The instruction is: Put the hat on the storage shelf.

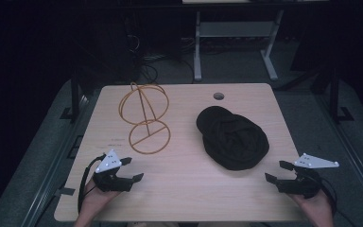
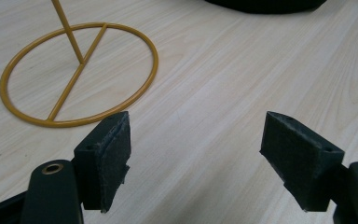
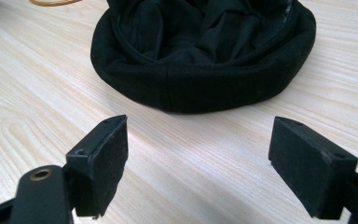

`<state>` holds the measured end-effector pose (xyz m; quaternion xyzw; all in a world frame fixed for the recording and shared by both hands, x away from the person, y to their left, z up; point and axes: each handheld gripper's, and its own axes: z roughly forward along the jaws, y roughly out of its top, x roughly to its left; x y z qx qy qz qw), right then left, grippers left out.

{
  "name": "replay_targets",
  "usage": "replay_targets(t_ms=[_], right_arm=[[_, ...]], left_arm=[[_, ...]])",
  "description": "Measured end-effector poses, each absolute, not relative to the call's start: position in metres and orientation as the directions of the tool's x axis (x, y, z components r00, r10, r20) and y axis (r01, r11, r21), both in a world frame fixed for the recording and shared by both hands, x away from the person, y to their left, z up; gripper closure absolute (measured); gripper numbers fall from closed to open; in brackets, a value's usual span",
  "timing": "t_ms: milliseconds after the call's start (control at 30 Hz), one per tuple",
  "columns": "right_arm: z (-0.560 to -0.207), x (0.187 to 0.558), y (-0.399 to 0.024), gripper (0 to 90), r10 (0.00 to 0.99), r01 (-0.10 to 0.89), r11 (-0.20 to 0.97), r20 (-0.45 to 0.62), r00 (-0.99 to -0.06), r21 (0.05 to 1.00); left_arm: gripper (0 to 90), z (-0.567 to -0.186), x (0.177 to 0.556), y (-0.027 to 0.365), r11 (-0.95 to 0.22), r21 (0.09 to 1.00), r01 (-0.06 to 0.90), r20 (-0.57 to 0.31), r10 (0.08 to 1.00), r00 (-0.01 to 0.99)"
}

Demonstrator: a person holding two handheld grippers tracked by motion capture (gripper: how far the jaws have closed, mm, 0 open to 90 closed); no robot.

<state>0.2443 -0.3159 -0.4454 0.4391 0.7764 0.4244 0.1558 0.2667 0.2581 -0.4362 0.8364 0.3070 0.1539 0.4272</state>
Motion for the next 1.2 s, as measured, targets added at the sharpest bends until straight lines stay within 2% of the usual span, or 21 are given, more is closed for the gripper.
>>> replay_targets(t_ms=[267, 500, 900, 1200], right_arm=[[-0.446, 0.244, -0.314, 18.9, 0.807, 0.557, 0.250, 0.148, -0.572, 0.792], [-0.442, 0.241, -0.313, 18.8, 0.806, 0.557, 0.254, 0.145, -0.573, 0.791], [-0.442, 0.241, -0.316, 18.8, 0.807, 0.562, 0.248, 0.153, -0.571, 0.789], [-0.440, 0.238, -0.318, 18.8, 0.801, 0.553, 0.243, 0.157, -0.578, 0.797]], left_arm=[[23.9, -0.429, 0.265, 0.248, -0.431, 0.817, 0.382, -0.033, 0.627, 0.779], [23.3, -0.419, 0.269, 0.231, -0.454, 0.819, 0.351, -0.022, 0.587, 0.810], [22.5, -0.401, 0.291, 0.174, -0.525, 0.809, 0.264, 0.012, 0.464, 0.886], [23.1, -0.393, 0.309, 0.117, -0.587, 0.783, 0.208, 0.033, 0.372, 0.928]])
